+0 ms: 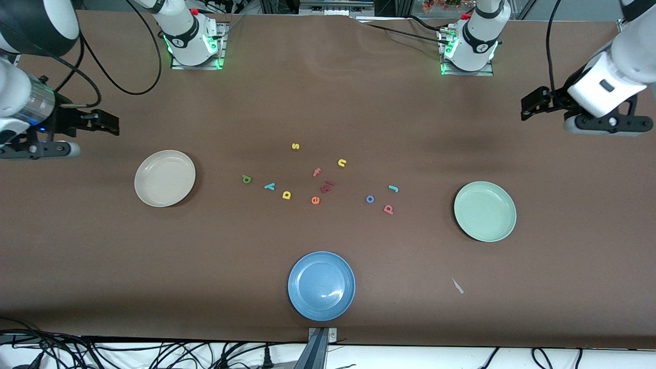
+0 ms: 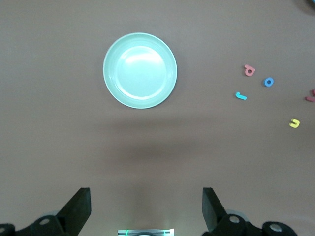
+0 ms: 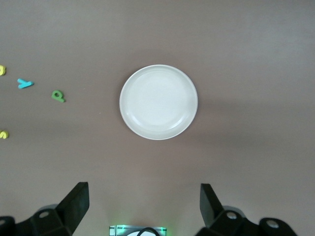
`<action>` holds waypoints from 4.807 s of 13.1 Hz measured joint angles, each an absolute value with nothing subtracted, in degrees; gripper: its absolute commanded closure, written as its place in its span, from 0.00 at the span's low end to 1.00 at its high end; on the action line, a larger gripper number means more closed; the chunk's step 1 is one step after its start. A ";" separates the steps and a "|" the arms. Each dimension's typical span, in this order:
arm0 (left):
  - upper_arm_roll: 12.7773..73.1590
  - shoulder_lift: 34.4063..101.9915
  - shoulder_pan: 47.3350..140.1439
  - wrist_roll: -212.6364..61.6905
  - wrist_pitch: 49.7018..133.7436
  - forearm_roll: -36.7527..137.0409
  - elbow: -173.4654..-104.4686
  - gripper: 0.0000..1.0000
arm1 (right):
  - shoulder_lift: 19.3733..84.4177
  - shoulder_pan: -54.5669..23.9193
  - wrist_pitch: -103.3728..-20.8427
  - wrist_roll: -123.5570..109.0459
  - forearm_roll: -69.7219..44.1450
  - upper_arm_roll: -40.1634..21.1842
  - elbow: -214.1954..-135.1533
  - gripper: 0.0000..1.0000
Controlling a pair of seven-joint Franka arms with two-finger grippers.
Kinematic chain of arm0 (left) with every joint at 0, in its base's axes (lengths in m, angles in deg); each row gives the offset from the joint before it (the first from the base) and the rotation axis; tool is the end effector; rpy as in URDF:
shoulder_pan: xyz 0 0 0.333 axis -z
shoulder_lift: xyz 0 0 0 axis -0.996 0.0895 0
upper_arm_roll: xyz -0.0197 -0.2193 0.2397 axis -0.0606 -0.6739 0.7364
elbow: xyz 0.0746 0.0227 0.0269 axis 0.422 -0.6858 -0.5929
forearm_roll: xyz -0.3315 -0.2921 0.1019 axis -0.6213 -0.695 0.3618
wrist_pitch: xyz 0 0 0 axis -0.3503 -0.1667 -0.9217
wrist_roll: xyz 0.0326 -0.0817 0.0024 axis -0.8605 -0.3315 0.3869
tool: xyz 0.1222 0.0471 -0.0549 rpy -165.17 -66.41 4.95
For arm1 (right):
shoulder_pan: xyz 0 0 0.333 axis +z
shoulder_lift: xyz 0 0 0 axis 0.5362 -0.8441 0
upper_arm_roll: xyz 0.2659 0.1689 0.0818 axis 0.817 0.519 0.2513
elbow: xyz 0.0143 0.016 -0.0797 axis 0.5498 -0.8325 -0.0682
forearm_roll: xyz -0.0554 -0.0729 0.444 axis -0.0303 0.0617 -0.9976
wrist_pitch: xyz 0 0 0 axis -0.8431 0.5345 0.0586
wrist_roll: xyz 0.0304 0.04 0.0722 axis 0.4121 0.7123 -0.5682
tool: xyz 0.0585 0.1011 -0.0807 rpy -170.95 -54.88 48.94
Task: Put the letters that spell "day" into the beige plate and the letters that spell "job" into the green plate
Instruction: 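Reach the left gripper to pink d while the right gripper reaches green p, then grasp pink d with the left gripper while the right gripper grasps green p, then release pink d on the green plate while the right gripper carries green p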
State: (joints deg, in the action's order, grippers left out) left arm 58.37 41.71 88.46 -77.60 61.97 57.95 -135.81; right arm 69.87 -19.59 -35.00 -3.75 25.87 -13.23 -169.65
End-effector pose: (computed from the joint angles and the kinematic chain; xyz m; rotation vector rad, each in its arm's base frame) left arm 0.5917 -0.0698 0.5457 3.1264 -0.0564 -0.2307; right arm 0.6247 0.0386 0.5028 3.0753 0.1409 -0.2948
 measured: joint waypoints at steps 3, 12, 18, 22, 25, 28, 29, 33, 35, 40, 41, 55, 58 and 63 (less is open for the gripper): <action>58.24 45.84 91.40 -77.52 62.40 57.95 -135.19 0.00 | 67.56 -17.38 -35.45 -3.67 21.54 -13.12 -169.82 0.00; 58.12 74.11 97.71 -76.88 73.53 56.13 -119.58 0.00 | 62.55 -6.52 -61.92 4.47 21.21 -12.95 -185.68 0.00; 58.00 81.74 103.60 -58.76 80.80 54.66 -118.75 0.00 | 53.84 -1.62 -79.10 8.26 21.21 -12.92 -191.94 0.00; 57.98 84.41 105.49 -45.28 87.56 54.66 -120.28 0.34 | 50.64 -0.74 -85.02 10.38 21.20 -12.80 -193.12 0.00; 58.00 87.94 108.10 -38.34 94.44 54.66 -121.68 0.51 | 49.17 -0.21 -85.91 10.81 21.17 -12.37 -193.11 0.00; 58.20 90.26 108.43 -36.58 97.98 54.66 -121.75 0.49 | 48.89 -0.06 -86.32 11.33 20.73 -12.19 -193.08 0.00; 58.31 90.73 108.36 -36.46 98.37 54.66 -121.76 0.48 | 48.85 -0.06 -86.36 11.35 19.53 -12.10 -193.03 0.00; 58.32 91.42 108.27 -36.26 98.82 54.66 -121.73 0.60 | 47.15 -0.03 -86.39 11.35 17.17 -11.56 -191.61 0.05; 58.30 91.49 108.27 -36.24 99.09 54.65 -121.72 0.88 | 46.36 -0.01 -86.41 11.36 17.15 -11.46 -191.22 0.05; 58.11 91.51 108.29 -36.25 99.86 54.61 -121.58 1.00 | 45.54 -0.06 -86.62 11.36 17.13 -11.47 -191.20 0.13; 58.15 91.51 108.28 -36.25 99.97 54.61 -121.55 1.00 | 45.38 -0.06 -86.66 11.36 17.13 -11.47 -191.21 0.16; 59.31 82.33 95.38 -73.39 83.93 54.65 -119.56 1.00 | 44.23 -0.13 -87.52 11.36 16.56 -11.37 -190.69 0.68; 59.57 82.37 91.26 -78.38 82.19 54.97 -121.26 1.00 | 44.20 -0.13 -87.51 11.42 14.58 -11.19 -190.43 0.72; 59.54 83.44 88.94 -80.99 81.94 62.33 -126.21 0.96 | 44.15 -0.13 -87.50 11.38 13.98 -11.11 -190.30 0.92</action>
State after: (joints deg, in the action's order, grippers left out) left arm 59.54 83.44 88.94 -80.99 81.94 62.33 -126.21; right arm 44.15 -0.13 -87.50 11.38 13.98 -11.11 -190.30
